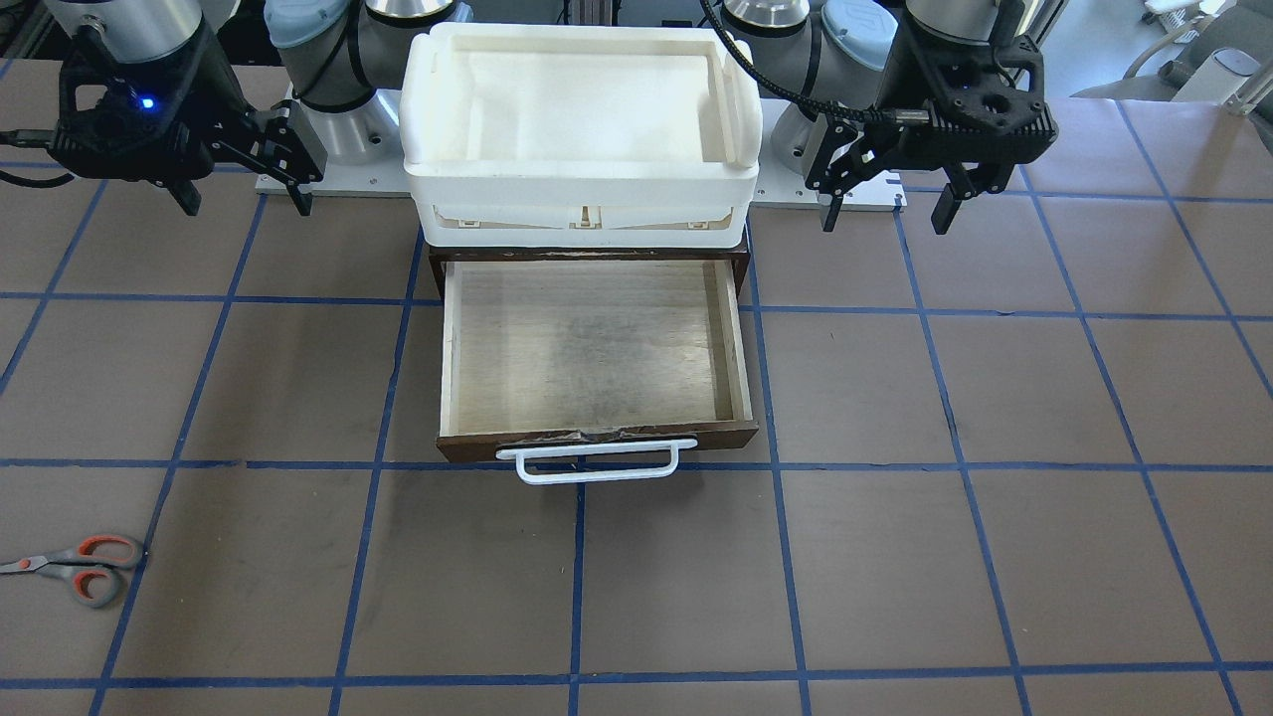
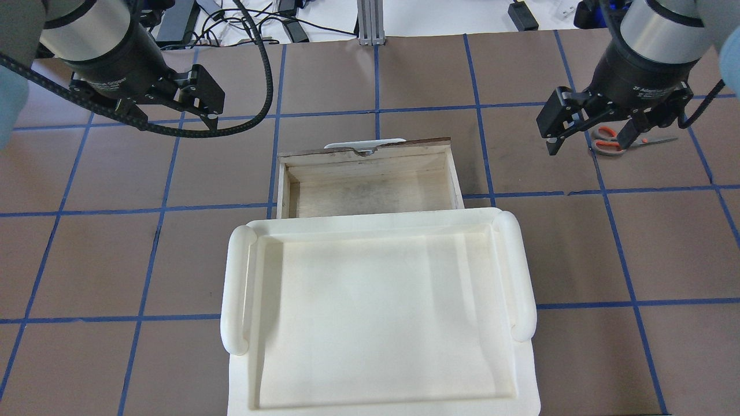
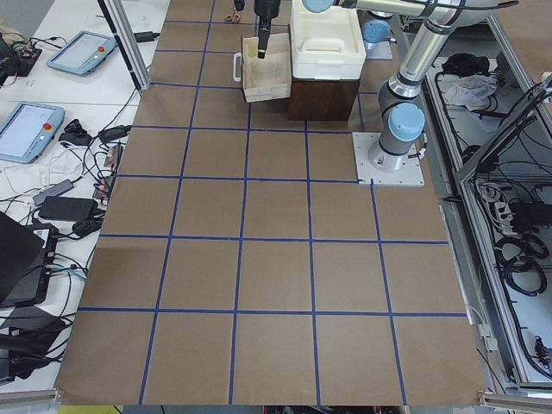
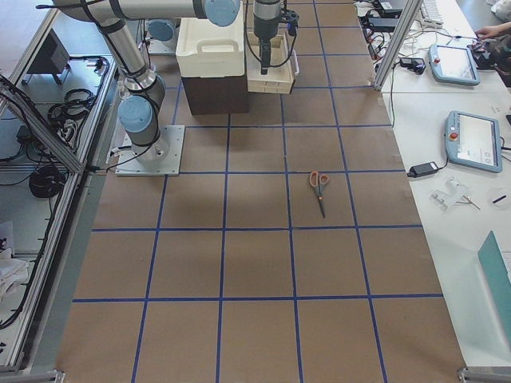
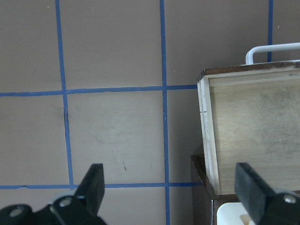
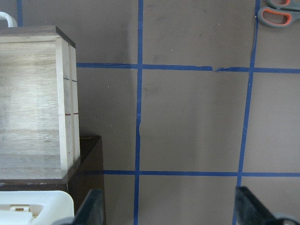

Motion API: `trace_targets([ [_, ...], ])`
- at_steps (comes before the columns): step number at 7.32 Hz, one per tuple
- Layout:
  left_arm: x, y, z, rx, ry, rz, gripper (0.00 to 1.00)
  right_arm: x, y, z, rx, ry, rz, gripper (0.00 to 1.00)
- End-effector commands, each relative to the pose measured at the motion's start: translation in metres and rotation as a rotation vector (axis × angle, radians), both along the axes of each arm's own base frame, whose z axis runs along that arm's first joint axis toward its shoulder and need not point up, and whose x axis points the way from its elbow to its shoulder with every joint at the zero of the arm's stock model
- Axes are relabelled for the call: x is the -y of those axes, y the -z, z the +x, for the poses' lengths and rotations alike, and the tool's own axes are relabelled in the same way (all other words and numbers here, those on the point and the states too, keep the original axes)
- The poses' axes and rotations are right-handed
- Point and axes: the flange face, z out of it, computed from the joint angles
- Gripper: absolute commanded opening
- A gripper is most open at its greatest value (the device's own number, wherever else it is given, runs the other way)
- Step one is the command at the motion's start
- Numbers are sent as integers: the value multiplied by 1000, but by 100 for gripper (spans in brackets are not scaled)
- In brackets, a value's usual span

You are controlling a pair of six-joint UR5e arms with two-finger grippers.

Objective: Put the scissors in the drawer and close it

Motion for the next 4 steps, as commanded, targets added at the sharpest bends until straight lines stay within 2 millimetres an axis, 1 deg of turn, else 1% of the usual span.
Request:
trace_targets([
  [1,0,0,0,0,0,1,100,1,1,0,-2,-9,1,100],
  [4,0,0,0,2,0,1,100,4,5,-4,-13,-14,8,100],
])
